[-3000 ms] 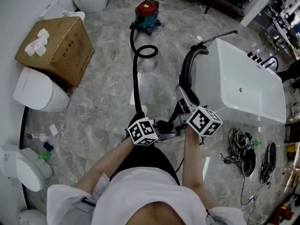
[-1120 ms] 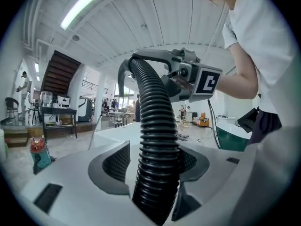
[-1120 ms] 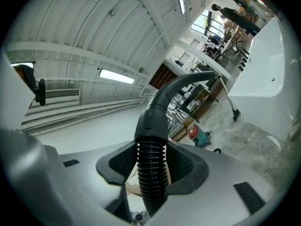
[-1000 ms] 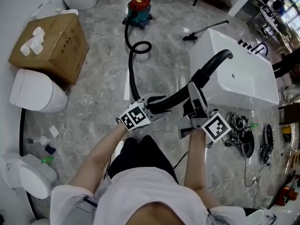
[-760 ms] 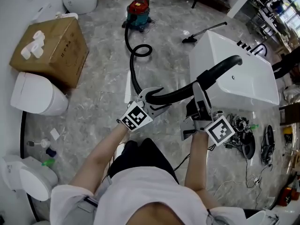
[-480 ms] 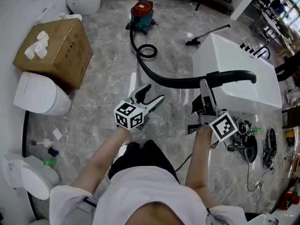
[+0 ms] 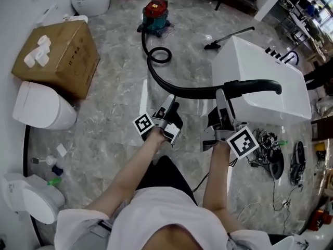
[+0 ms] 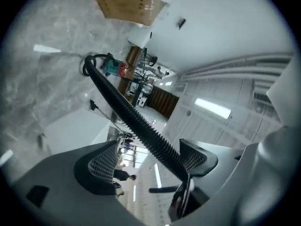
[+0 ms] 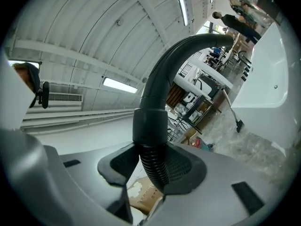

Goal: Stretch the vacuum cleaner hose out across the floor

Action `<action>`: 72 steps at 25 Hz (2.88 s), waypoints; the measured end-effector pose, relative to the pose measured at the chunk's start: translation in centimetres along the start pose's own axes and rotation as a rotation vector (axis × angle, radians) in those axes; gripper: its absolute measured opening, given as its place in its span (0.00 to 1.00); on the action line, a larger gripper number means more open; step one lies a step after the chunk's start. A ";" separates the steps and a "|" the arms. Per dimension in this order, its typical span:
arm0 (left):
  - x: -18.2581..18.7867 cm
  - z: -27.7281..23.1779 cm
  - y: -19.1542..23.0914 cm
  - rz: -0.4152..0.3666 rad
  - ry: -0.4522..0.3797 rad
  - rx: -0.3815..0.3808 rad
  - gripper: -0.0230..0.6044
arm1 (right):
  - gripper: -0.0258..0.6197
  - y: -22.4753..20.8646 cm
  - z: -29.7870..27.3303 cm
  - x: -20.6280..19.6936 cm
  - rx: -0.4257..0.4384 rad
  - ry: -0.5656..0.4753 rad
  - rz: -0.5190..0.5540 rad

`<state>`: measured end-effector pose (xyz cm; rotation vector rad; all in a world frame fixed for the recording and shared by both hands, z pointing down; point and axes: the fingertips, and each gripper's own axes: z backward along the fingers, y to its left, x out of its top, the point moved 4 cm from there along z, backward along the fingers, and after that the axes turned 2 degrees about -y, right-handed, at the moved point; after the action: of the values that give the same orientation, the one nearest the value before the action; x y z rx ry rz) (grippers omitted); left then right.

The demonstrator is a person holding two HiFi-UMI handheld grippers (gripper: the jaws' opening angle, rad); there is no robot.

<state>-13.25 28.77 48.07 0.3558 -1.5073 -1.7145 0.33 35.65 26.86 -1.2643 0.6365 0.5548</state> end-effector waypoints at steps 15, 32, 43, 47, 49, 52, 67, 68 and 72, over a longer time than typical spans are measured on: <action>-0.7 -3.2 -1.2 0.198 -0.058 -0.167 0.45 | 0.31 -1.8 2.6 -0.8 0.015 0.044 -0.081; 5.0 -3.0 -4.1 -0.106 -0.105 -0.064 0.35 | 0.44 -7.7 4.5 -10.7 -0.240 0.465 -0.096; 9.0 -5.7 -6.9 -0.458 0.030 0.043 0.32 | 0.44 -7.1 4.1 -11.6 -0.221 0.515 0.007; 7.9 -5.4 -6.8 -0.650 0.195 0.126 0.31 | 0.44 -7.4 3.6 -10.1 -0.227 0.442 -0.006; 7.5 -5.0 -6.7 -0.693 0.253 0.149 0.31 | 0.44 -7.2 3.4 -10.2 -0.215 0.434 -0.018; 6.6 -4.4 -6.5 -0.765 0.345 0.179 0.31 | 0.44 -6.7 3.2 -10.7 -0.202 0.442 -0.022; 2.0 -0.7 -4.1 -1.396 0.844 0.352 0.32 | 0.44 -4.1 0.0 -12.4 -0.101 0.457 -0.012; 1.5 -0.4 -4.0 -1.442 0.879 0.350 0.32 | 0.44 -3.8 -0.3 -12.6 -0.090 0.460 -0.012; -0.3 1.3 -3.6 -1.617 1.003 0.343 0.32 | 0.44 -2.6 -1.4 -13.5 -0.053 0.468 -0.009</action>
<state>-15.30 29.73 44.93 2.6436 -0.5316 -1.6264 -7.60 33.23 37.86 -1.4596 1.0082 0.2662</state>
